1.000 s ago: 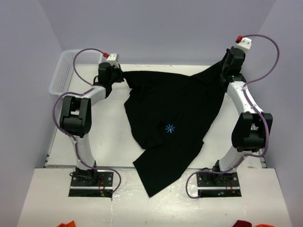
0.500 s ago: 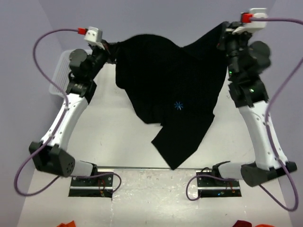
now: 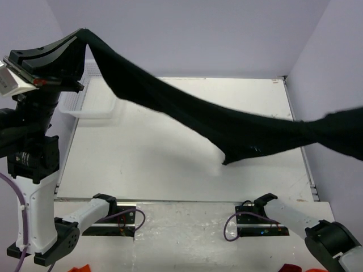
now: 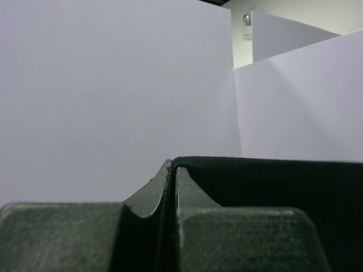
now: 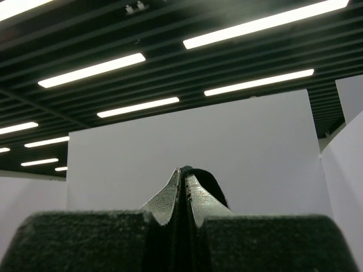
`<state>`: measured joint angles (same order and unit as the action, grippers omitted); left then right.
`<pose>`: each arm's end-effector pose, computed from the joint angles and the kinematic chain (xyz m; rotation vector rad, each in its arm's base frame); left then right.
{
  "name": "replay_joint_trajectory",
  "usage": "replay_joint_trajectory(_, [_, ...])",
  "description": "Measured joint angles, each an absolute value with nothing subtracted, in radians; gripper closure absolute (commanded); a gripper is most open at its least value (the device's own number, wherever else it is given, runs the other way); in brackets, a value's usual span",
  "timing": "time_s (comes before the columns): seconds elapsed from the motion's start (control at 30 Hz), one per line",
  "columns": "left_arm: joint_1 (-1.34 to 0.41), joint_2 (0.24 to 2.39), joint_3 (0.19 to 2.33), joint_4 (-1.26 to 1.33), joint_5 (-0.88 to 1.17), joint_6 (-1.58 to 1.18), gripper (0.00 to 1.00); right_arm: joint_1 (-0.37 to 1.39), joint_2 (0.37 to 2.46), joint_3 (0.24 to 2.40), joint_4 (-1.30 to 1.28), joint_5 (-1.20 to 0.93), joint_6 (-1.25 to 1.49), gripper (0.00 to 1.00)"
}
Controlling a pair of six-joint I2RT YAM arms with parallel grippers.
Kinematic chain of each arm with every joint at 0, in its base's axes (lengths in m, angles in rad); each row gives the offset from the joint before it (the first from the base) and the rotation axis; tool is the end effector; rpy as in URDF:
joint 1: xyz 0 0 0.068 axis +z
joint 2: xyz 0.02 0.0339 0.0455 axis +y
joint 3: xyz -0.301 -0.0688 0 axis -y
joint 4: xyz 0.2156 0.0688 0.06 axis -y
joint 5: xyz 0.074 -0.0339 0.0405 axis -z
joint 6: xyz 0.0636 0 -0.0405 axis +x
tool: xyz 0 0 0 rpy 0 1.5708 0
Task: Fold and stack the t-shirts
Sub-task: Flatten out the tshirt
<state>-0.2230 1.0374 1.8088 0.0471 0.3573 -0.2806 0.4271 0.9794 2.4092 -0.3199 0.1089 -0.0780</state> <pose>0.0643 -0.0374 0.6635 0.3237 0.7656 -0.6091 -0.1026 -0.0543 0.7082 -0.0115 0.4746 0.3175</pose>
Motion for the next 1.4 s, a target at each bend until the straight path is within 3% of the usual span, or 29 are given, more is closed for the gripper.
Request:
replay_joint_trajectory(0.2, [-0.223,1.044,1.826,-0.007,0.338,-0.275,1.0,0.427,0.979,2.374,-0.339,0.119,-0.093,1.0])
replay_joint_trajectory(0.37, [-0.223,1.127,1.705,0.022,0.305,-0.268,1.0,0.424,1.066,2.248,-0.274,0.18,-0.176,1.0])
replay_joint_trajectory(0.67, [-0.223,1.496,1.254,0.185,0.257,-0.258,1.0,0.177,1.387,1.718,-0.058,0.144,-0.12,1.0])
replay_joint_trajectory(0.87, [-0.215,1.773,1.134,0.291,0.213,-0.249,1.0,0.12,1.675,1.594,-0.016,0.134,-0.105,1.0])
replay_joint_trajectory(1.1, [-0.17,2.034,1.237,0.381,0.208,-0.253,1.0,0.038,1.852,1.609,0.036,0.127,-0.077,1.0])
replay_joint_trajectory(1.4, [-0.125,2.216,1.544,0.364,0.198,-0.25,1.0,-0.063,2.092,1.988,-0.043,0.092,-0.023,1.0])
